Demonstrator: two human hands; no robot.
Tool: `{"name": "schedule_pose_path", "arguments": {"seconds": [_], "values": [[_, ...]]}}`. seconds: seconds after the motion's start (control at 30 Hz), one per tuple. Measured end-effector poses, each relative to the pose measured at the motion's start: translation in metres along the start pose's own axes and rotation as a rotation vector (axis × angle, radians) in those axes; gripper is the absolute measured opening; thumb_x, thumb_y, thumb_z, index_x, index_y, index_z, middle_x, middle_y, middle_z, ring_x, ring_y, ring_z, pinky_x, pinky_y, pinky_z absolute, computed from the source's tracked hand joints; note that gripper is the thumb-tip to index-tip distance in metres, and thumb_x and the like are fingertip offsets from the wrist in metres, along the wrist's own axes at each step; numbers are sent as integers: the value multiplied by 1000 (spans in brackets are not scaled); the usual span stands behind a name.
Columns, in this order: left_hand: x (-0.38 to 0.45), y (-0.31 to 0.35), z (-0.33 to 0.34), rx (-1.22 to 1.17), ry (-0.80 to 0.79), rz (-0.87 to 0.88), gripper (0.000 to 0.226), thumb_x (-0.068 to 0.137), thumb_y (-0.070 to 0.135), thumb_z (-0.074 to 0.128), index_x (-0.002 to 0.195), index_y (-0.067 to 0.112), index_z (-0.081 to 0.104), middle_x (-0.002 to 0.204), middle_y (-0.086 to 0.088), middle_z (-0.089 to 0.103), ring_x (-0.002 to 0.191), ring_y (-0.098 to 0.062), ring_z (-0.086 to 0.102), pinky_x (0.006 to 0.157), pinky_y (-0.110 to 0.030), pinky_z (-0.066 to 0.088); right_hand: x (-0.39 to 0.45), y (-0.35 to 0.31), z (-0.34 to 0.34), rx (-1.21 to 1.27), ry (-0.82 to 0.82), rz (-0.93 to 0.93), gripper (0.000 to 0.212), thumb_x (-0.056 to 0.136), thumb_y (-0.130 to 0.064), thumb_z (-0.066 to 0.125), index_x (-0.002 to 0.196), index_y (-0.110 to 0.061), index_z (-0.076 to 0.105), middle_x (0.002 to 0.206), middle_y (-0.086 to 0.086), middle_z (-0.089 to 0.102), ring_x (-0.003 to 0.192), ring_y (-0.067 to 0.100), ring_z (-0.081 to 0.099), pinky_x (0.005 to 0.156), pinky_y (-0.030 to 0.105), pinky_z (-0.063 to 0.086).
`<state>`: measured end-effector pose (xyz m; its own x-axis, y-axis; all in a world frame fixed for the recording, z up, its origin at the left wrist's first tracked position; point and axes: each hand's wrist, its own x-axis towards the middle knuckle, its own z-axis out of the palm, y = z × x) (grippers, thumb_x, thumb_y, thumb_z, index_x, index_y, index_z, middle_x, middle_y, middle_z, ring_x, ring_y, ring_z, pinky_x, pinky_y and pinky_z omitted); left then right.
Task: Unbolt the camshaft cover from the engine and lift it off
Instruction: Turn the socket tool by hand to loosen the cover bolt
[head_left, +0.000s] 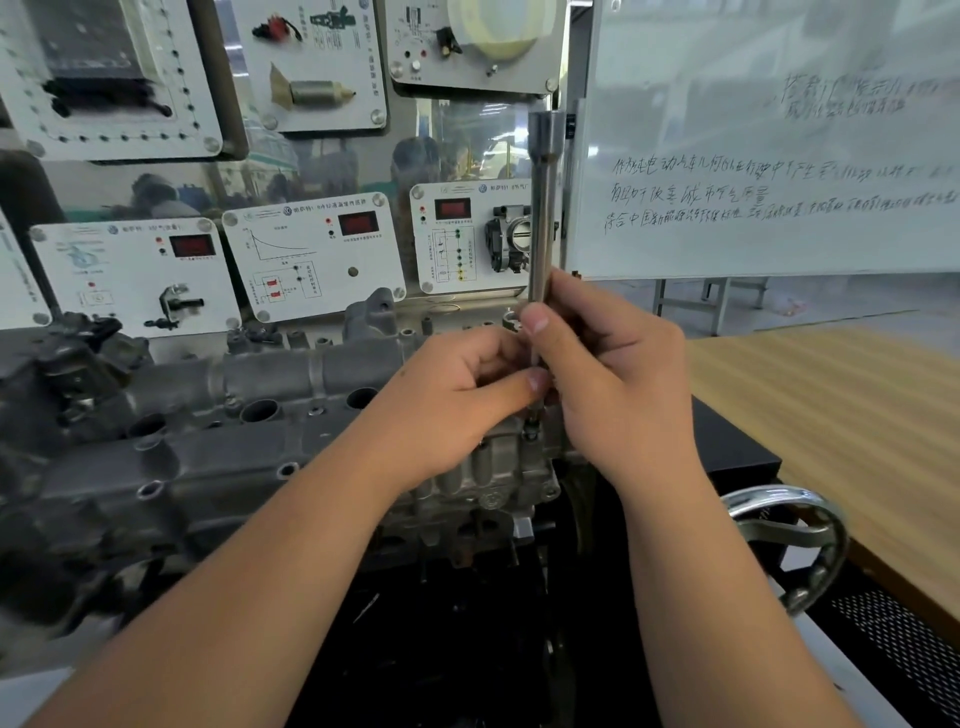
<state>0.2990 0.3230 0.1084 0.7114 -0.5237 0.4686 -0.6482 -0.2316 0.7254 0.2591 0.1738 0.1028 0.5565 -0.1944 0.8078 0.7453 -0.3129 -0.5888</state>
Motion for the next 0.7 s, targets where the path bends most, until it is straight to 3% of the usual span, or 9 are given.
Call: {"name": "schedule_pose_path", "arguments": {"seconds": [0.1, 0.2, 0.33, 0.4, 0.47, 0.6, 0.7], "values": [[0, 1, 2, -5, 47, 9, 22, 84, 43, 70, 97, 26, 68, 93, 4, 78, 90, -22, 75, 90, -54, 58, -3, -5, 2, -21, 1, -21, 39, 97, -24, 59, 134, -38, 54, 96, -18, 73, 93, 2, 69, 80, 21, 56], [0, 6, 3, 31, 33, 21, 32, 84, 47, 68, 112, 32, 69, 102, 7, 77, 96, -17, 74, 90, -51, 59, -4, -8, 6, -53, 5, -49, 47, 95, -30, 63, 138, -42, 50, 102, -19, 72, 98, 4, 69, 86, 29, 58], [-2, 7, 2, 74, 24, 2, 46, 80, 55, 63, 117, 28, 69, 101, 6, 77, 94, -16, 74, 89, -50, 59, -5, -6, 9, -117, 136, -35, 36, 90, -27, 70, 125, -29, 68, 93, -13, 70, 92, 7, 67, 83, 32, 56], [-1, 4, 1, 41, 4, -21, 32, 92, 44, 65, 117, 24, 70, 104, 6, 78, 100, -15, 74, 95, -50, 57, -6, -6, 9, -123, 135, -27, 28, 92, -26, 66, 119, -19, 72, 91, -10, 70, 88, 8, 67, 78, 28, 54], [-2, 4, -1, 28, -20, -25, 19, 101, 30, 62, 117, 25, 70, 108, 6, 78, 105, -15, 73, 100, -50, 55, -6, -7, 8, -109, 99, -15, 30, 96, -24, 61, 123, -16, 70, 92, -11, 72, 87, 4, 67, 76, 25, 53], [-2, 6, 0, 84, -10, 6, 19, 100, 32, 62, 114, 25, 72, 104, 5, 78, 99, -16, 74, 95, -51, 57, -5, -10, 7, -61, 55, -12, 46, 99, -22, 57, 144, -26, 51, 101, -17, 73, 96, 3, 69, 84, 28, 58], [-1, 5, 1, 69, 13, 22, 17, 99, 27, 66, 115, 28, 71, 103, 10, 78, 97, -11, 74, 93, -47, 59, -5, -9, 6, -43, 56, -16, 46, 97, -24, 62, 143, -24, 55, 102, -14, 73, 94, 5, 70, 83, 28, 58]]}}
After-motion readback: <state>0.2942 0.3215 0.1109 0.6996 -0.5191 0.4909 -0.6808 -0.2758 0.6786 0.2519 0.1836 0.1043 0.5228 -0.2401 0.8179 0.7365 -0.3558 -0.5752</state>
